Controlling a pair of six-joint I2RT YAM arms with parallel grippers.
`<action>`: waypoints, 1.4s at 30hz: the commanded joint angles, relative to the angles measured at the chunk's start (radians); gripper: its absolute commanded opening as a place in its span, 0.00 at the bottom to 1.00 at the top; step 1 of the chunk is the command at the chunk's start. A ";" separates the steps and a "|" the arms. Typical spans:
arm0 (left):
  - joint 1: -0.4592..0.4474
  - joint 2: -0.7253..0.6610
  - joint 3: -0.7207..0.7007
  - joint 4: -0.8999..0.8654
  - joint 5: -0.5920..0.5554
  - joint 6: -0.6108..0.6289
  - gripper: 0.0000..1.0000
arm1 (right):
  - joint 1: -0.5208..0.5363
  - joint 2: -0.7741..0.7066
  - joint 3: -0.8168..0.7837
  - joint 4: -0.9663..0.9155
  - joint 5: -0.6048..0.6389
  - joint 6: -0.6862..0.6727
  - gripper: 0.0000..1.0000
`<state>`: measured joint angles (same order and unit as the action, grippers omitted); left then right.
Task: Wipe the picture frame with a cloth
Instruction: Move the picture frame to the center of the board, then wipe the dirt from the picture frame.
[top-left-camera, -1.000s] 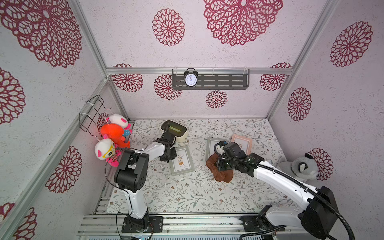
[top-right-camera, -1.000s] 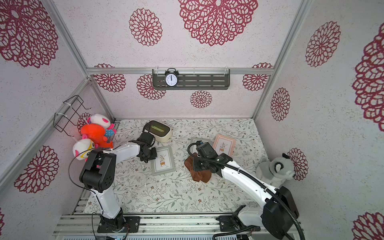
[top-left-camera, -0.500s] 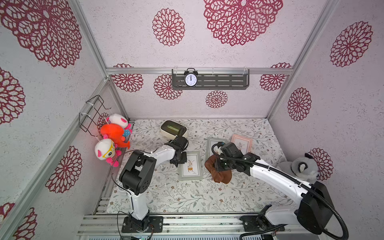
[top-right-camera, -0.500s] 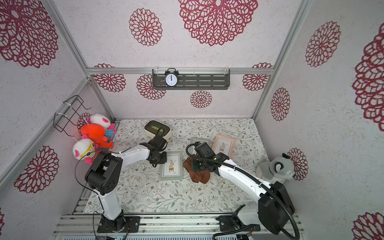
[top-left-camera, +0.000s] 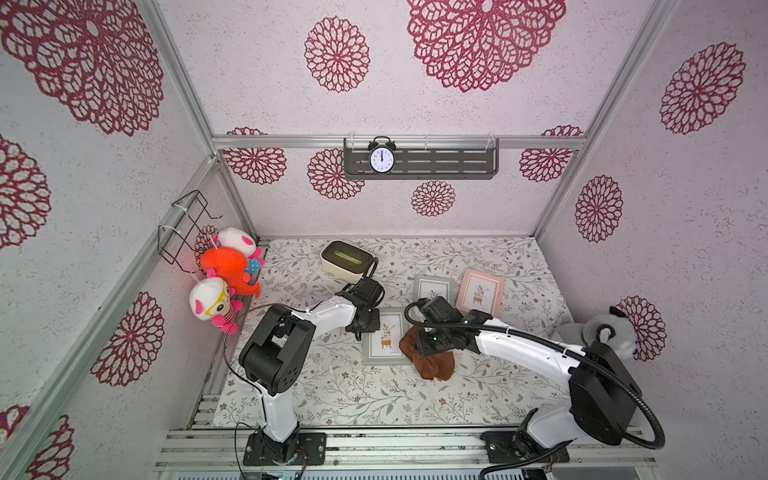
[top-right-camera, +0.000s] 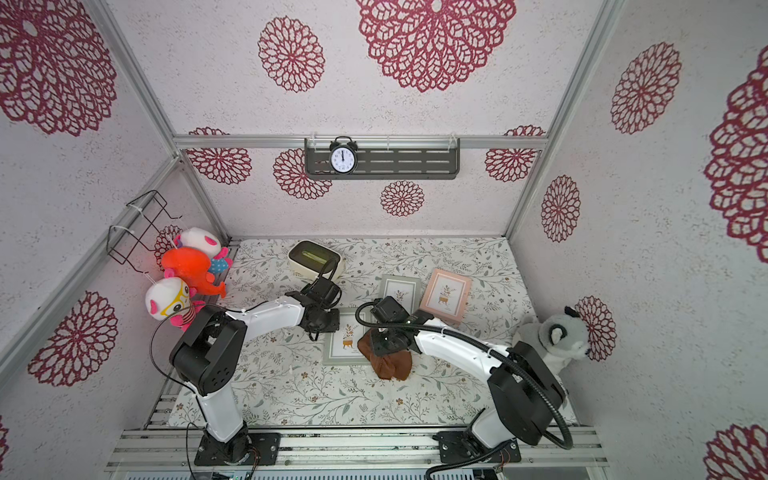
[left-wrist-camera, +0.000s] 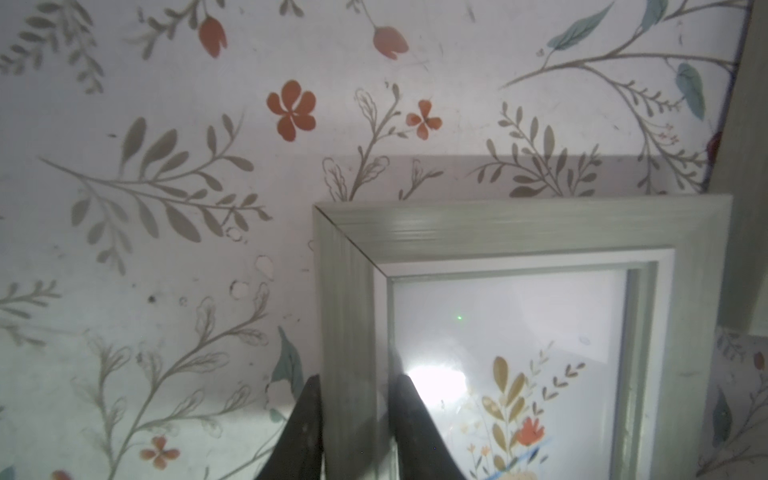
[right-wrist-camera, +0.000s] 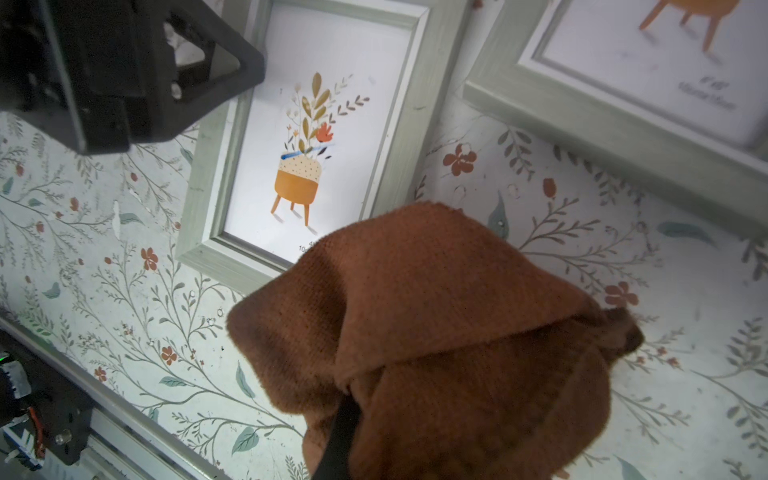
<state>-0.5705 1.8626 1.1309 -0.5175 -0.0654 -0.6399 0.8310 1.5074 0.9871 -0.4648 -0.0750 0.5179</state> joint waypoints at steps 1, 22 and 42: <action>-0.055 0.044 -0.062 -0.112 0.070 -0.008 0.18 | 0.025 0.027 0.012 0.027 0.028 0.036 0.00; -0.098 -0.012 -0.239 -0.062 0.083 -0.055 0.04 | 0.025 0.181 0.052 0.038 0.063 0.003 0.00; -0.106 0.003 -0.244 -0.083 0.067 -0.041 0.00 | 0.036 0.161 -0.075 0.162 -0.080 0.050 0.00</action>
<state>-0.6350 1.7737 0.9703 -0.3813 -0.0853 -0.6697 0.7879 1.6997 0.9916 -0.2512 -0.0761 0.5095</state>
